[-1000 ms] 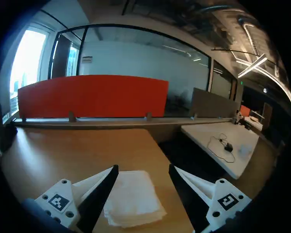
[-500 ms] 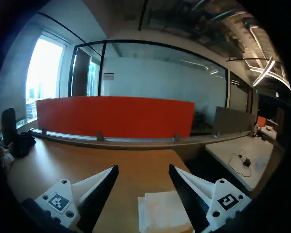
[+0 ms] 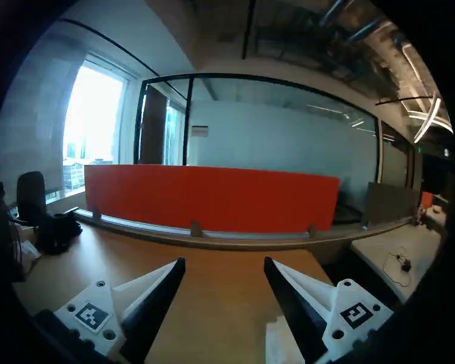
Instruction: Fold towel
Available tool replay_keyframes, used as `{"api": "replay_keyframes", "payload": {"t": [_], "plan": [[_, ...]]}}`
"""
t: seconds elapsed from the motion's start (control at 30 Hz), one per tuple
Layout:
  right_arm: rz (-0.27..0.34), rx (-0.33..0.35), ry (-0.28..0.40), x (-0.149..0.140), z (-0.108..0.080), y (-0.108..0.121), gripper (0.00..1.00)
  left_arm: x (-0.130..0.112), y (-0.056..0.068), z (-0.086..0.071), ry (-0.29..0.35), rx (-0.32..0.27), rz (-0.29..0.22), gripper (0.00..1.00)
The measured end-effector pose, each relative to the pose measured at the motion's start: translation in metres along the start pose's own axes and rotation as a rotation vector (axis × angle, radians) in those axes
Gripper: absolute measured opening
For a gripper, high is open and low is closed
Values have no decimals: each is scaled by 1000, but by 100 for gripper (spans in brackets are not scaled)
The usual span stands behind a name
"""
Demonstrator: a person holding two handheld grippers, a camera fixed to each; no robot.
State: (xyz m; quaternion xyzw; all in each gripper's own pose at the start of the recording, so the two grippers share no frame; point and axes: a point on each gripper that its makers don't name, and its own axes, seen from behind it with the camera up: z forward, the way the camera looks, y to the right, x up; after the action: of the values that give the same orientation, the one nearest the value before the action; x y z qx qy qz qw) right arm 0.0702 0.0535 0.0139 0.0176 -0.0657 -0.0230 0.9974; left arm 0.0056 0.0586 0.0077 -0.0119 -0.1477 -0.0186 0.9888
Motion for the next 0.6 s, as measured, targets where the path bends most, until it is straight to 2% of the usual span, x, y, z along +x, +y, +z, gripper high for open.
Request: {"api": "replay_keyframes", "payload": {"t": [0.3,0.6], "plan": [[35,25,35,15,4,-39,100,10,-2,1,31,10,2,78],[36,10,46,22,3,-44,100,19,-8,-1,58,22,17,78]]}}
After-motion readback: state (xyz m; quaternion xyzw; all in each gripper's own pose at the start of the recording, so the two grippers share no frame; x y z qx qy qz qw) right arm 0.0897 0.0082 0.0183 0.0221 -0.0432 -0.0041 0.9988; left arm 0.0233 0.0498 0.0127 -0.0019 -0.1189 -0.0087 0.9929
